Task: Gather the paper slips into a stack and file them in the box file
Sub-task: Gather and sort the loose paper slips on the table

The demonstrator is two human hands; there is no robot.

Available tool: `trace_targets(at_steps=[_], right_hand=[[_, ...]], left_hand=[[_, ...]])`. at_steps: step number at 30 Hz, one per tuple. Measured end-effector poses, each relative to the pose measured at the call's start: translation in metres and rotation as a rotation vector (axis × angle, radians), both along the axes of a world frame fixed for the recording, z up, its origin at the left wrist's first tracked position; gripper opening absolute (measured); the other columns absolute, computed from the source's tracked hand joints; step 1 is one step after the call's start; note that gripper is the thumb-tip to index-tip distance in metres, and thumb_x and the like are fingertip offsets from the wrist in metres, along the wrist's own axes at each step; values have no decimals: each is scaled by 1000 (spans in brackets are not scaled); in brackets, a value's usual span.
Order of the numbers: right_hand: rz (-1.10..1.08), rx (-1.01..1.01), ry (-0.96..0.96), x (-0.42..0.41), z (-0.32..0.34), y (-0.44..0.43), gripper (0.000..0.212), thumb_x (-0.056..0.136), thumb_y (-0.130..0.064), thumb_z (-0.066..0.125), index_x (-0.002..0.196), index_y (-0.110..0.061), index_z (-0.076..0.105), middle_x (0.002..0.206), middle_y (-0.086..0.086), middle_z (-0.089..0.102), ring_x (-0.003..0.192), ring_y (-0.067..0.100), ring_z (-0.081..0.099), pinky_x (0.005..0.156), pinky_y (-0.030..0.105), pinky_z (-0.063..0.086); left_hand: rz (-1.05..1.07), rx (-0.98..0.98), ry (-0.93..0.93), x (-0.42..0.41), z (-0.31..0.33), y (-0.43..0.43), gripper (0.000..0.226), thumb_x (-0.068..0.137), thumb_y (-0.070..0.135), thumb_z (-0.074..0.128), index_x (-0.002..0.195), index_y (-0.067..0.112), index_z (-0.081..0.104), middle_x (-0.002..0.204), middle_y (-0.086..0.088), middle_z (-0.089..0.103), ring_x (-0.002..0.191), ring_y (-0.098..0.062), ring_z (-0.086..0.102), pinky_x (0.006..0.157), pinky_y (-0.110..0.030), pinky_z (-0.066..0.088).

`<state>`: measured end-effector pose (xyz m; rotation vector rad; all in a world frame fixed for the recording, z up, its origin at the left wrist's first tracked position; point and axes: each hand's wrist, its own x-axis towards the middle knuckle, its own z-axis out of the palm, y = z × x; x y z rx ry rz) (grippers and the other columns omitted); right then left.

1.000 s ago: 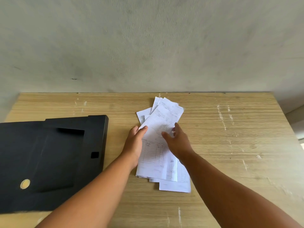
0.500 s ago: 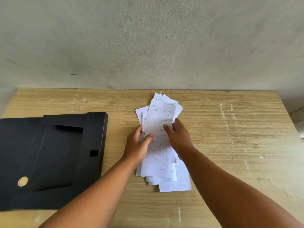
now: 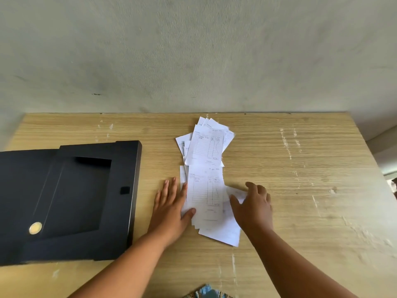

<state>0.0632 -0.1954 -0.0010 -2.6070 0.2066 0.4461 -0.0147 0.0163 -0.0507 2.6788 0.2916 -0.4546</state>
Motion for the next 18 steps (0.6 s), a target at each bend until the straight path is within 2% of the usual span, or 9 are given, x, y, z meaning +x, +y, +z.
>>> trace_targets(at_steps=[2, 5, 8, 11, 15, 18], right_hand=[[-32, -11, 87, -11, 3, -1, 72, 88, -46, 66, 146, -13, 37, 146, 13, 41, 132, 34, 40, 104, 45, 39], [-66, 152, 132, -20, 5, 10, 78, 90, -39, 67, 153, -13, 29, 151, 14, 39, 134, 34, 44, 105, 43, 42], [-65, 283, 141, -21, 7, 25, 75, 92, -27, 64, 155, -15, 25, 146, 12, 48, 127, 28, 53, 100, 39, 46], [-68, 367, 135, -23, 10, 38, 71, 91, -15, 59, 155, -19, 27, 137, 4, 57, 109, 19, 60, 92, 35, 50], [-51, 447, 130, -31, 6, 47, 69, 91, -11, 60, 154, -20, 33, 125, -3, 63, 107, 14, 61, 95, 36, 53], [-47, 464, 118, -38, 3, 52, 62, 92, -13, 62, 150, -19, 40, 116, -5, 66, 106, 14, 61, 93, 31, 50]], left_hand=[[-13, 35, 25, -3, 0, 1, 83, 92, 69, 17, 160, 32, -16, 164, 2, -36, 148, -21, -39, 124, -42, -17], [-14, 31, 47, -1, 3, 0, 79, 101, 59, 30, 160, 30, -15, 164, 0, -34, 149, -23, -37, 125, -44, -15], [7, -21, 52, 0, 9, -2, 77, 103, 55, 31, 161, 27, -13, 166, 1, -30, 151, -22, -33, 124, -43, -16], [4, -96, 55, -4, 14, 1, 77, 104, 53, 32, 161, 25, -10, 168, 3, -23, 151, -18, -30, 125, -42, -14], [-15, -169, 44, -14, 14, 5, 78, 104, 49, 39, 162, 25, -8, 170, 6, -14, 153, -13, -24, 126, -38, -13], [-17, -189, 19, -14, 15, 7, 76, 103, 49, 41, 162, 25, 0, 171, 5, -8, 155, -13, -18, 126, -37, -10]])
